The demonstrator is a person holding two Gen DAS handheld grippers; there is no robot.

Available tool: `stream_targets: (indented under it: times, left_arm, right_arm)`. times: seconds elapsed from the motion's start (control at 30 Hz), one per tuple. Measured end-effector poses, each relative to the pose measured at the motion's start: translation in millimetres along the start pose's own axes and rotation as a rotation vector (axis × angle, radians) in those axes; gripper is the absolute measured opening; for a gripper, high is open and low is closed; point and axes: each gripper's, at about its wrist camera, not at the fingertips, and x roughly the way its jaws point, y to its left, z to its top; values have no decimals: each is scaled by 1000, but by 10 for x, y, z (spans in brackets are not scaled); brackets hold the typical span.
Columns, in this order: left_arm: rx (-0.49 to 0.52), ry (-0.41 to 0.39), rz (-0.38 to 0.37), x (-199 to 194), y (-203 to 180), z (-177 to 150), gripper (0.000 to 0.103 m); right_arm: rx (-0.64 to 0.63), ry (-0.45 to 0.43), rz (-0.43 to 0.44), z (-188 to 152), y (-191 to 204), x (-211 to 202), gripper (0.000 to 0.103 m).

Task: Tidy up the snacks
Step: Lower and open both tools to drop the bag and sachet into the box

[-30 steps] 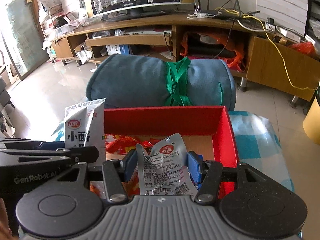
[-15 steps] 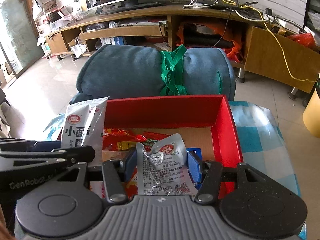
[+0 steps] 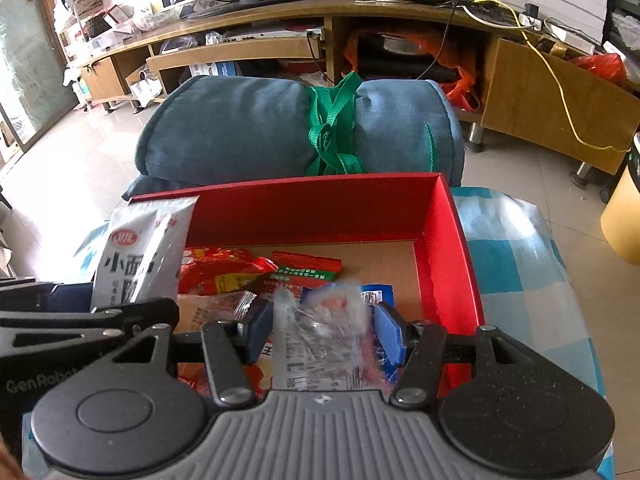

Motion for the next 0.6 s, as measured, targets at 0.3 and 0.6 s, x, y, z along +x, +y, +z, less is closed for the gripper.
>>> stream_targets:
  times: [0.3,0.6]
  left_arm:
    - [-3,-10,17,-16,18,-12,67]
    - [-4,-22,24,-68,35,-22,72]
  right_arm:
    - [6,-4,-3,0,-25,-17,58]
    - [8,-15,0,-7,-17,-74,59]
